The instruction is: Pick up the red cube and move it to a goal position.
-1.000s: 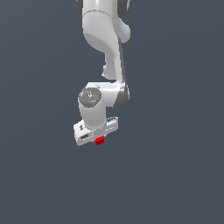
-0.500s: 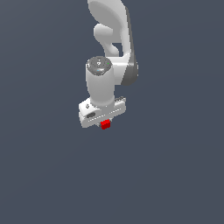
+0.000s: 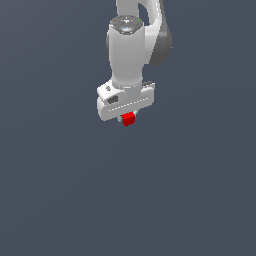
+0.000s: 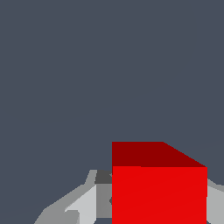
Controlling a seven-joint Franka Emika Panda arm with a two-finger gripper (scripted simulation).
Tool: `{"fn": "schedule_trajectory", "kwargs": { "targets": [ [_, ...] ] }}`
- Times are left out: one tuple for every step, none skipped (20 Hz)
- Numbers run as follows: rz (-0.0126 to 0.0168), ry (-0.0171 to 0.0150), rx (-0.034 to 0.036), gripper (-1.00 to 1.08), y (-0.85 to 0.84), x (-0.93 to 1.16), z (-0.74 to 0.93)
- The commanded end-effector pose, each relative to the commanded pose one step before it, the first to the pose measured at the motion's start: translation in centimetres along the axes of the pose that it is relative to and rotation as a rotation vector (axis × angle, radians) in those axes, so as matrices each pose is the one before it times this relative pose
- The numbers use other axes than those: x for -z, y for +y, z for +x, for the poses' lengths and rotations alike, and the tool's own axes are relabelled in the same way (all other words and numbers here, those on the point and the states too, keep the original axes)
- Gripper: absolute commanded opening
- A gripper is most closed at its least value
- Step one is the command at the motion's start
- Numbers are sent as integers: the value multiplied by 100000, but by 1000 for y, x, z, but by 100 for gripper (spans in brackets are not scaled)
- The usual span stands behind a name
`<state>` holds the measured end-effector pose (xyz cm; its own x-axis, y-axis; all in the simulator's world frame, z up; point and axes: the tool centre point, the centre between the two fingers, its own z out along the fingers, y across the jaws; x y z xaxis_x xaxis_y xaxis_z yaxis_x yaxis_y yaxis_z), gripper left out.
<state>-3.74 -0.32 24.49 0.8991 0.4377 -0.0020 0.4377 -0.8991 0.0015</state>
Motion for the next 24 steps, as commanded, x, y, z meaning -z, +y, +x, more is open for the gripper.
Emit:
{"fn": "schedule_trajectory", "kwargs": {
  "targets": [
    [-51, 48, 3, -100, -1343, 2335, -756],
    [0, 0, 0, -100, -520, 914, -278],
    [0, 0, 0, -100, -502, 884, -265],
    [0, 0, 0, -100, -482, 851, -253],
    [39, 35, 45, -100, -472, 824, -241],
    [0, 0, 0, -100, -439, 778, -229],
    [0, 0, 0, -100, -419, 745, -214],
    [0, 0, 0, -100, -398, 714, -197],
    [41, 26, 1, -100, -364, 685, -189],
    [0, 0, 0, -100, -354, 645, -164],
    [40, 28, -5, -100, -314, 608, -161],
    [0, 0, 0, -100, -303, 554, -137],
    [0, 0, 0, -100, -274, 501, -123],
    [0, 0, 0, -100, -243, 446, -109],
    [40, 28, -5, -100, -194, 394, -104],
    [0, 0, 0, -100, -179, 331, -77],
    [0, 0, 0, -100, -147, 274, -60],
    [0, 0, 0, -100, -115, 218, -43],
    [0, 0, 0, -100, -83, 162, -25],
    [0, 0, 0, -100, -51, 106, -7],
    [0, 0, 0, -100, -19, 50, 11],
    [44, 34, -41, -100, 49, 2, 9],
    [0, 0, 0, -100, 43, -60, 46],
    [0, 0, 0, -100, 40, -62, 35]
  ]
}}
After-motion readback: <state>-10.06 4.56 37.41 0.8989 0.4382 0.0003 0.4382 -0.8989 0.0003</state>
